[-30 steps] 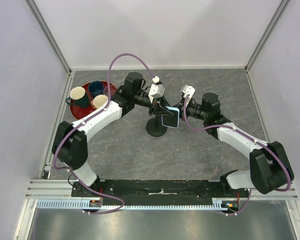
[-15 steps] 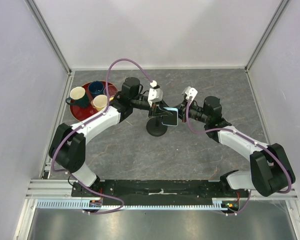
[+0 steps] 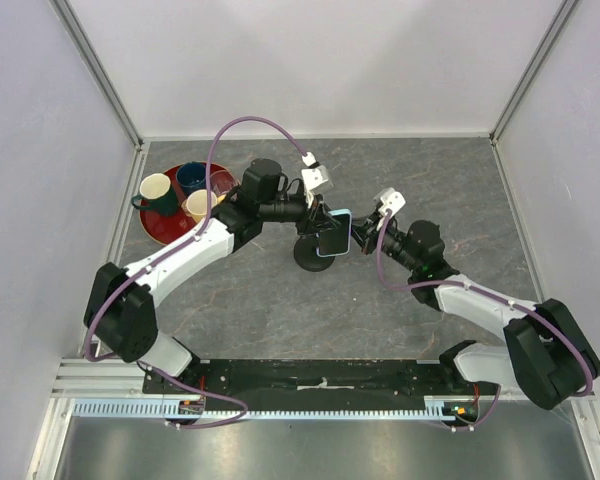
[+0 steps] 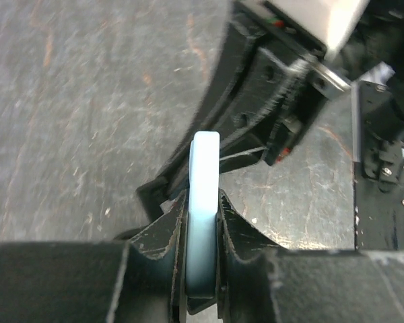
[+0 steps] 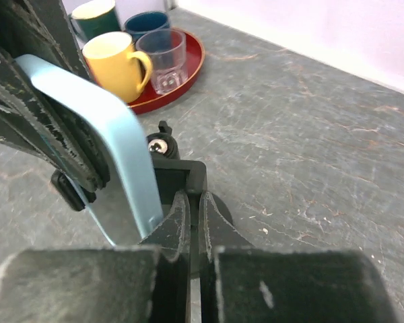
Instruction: Place the phone on the phone stand
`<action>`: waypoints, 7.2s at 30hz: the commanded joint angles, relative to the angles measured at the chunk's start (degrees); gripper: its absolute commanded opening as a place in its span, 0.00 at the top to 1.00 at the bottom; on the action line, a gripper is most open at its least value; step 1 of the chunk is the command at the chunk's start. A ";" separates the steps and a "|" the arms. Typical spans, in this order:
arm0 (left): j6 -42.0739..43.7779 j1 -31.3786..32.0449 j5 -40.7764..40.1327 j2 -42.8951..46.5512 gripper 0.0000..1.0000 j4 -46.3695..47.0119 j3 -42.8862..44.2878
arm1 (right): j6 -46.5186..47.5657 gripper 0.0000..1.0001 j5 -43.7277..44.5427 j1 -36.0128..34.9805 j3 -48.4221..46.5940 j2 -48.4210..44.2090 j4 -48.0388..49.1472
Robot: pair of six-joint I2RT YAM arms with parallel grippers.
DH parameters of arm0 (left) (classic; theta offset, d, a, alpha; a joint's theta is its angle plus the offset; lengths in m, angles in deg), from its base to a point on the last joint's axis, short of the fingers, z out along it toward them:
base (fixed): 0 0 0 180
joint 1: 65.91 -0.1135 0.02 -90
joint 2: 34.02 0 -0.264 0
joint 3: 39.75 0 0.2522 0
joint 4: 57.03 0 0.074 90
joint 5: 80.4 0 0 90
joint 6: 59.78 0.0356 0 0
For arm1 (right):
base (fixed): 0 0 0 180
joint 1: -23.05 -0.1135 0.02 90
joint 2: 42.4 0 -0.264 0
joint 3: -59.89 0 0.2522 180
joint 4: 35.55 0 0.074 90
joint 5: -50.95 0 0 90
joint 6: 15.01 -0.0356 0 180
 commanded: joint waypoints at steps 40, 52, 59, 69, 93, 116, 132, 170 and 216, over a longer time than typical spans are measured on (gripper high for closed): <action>-21.92 19.53 -83.09 4.59 0.98 -9.12 -4.34 | -9.52 0.58 38.00 -19.82 6.66 -14.95 -2.17; -11.66 16.54 -46.08 23.29 0.98 -11.60 -11.97 | 2.51 0.04 -6.65 -11.97 1.22 -4.40 -3.32; -5.84 16.11 -38.62 28.33 0.98 -15.10 -13.92 | 3.66 0.02 -15.17 -9.78 -2.29 1.13 -3.84; -0.75 13.21 -31.13 29.30 0.98 -18.80 -13.48 | 3.57 0.16 -26.43 -9.33 -8.45 8.87 -3.49; 2.43 9.87 -29.90 27.45 0.98 -19.68 -12.51 | -8.82 1.00 -3.37 -17.94 3.58 3.70 18.31; -5.14 4.68 -34.11 41.07 0.11 -11.42 -18.84 | -4.69 1.00 7.93 -19.00 5.61 0.70 12.95; -5.22 4.68 -35.00 41.43 0.15 -11.85 -19.19 | -0.47 0.22 6.35 -19.00 5.79 -3.96 5.92; -5.40 4.68 -33.50 41.34 0.16 -11.94 -19.10 | -1.61 1.00 10.39 -19.00 3.84 3.25 11.18; -6.28 4.68 -31.57 41.08 0.18 -11.85 -19.01 | -6.27 1.00 100.01 -13.03 14.23 -16.17 3.38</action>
